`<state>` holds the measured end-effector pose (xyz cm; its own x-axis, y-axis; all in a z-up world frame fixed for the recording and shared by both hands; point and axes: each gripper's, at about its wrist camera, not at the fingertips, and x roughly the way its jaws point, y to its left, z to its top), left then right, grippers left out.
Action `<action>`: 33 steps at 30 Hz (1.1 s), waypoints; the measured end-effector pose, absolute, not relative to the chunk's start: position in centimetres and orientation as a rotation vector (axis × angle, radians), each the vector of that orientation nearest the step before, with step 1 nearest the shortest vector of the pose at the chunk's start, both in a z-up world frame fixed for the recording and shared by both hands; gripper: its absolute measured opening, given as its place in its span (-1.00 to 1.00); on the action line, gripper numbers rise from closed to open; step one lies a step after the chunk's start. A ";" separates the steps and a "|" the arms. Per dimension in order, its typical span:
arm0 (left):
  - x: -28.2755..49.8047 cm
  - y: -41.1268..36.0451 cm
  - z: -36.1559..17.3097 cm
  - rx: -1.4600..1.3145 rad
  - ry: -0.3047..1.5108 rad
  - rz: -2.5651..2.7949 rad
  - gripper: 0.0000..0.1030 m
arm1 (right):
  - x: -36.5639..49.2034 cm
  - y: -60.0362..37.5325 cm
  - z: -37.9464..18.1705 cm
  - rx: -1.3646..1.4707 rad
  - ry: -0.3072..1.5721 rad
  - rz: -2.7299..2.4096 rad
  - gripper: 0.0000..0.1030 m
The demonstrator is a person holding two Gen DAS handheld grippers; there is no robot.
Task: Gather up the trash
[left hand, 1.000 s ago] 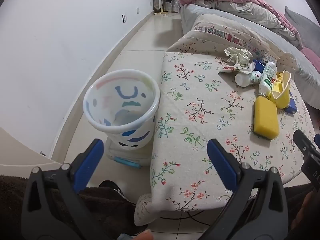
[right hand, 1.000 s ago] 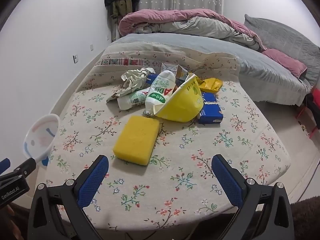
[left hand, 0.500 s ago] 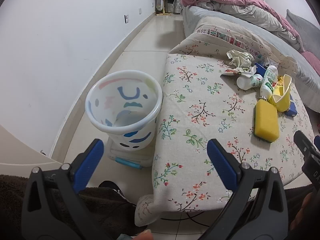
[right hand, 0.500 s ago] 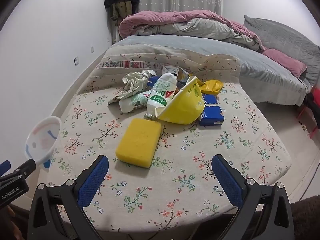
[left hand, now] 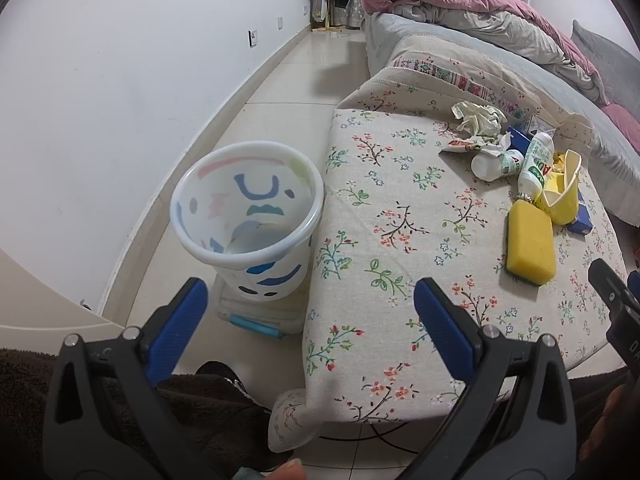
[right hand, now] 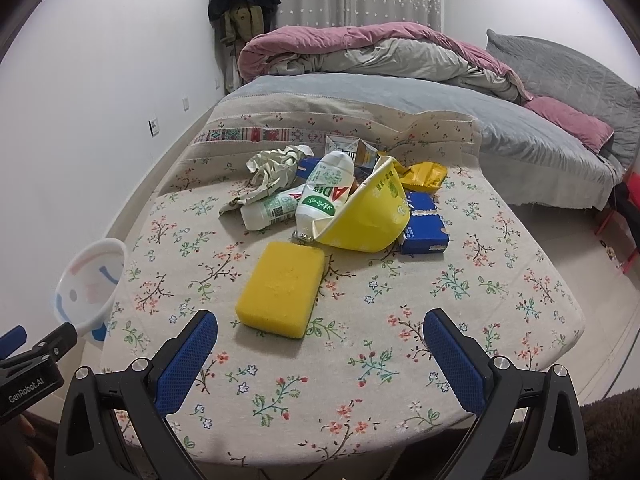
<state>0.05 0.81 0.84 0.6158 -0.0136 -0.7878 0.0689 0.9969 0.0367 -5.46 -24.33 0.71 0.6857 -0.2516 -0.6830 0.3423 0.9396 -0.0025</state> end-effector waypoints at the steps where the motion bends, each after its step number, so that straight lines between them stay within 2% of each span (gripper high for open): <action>1: 0.0 0.8 0.8 0.065 0.906 -0.048 0.99 | -5.5 -24.4 0.7 0.129 0.744 -0.333 1.00; 33: 0.0 0.7 1.0 0.060 0.903 -0.049 0.99 | -5.6 -24.2 1.0 0.132 0.739 -0.330 1.00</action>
<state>-0.03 0.71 0.99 0.6179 -0.0175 -0.7860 0.0684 0.9972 0.0316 -5.61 -24.22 1.00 0.6906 -0.2482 -0.6793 0.3406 0.9402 0.0027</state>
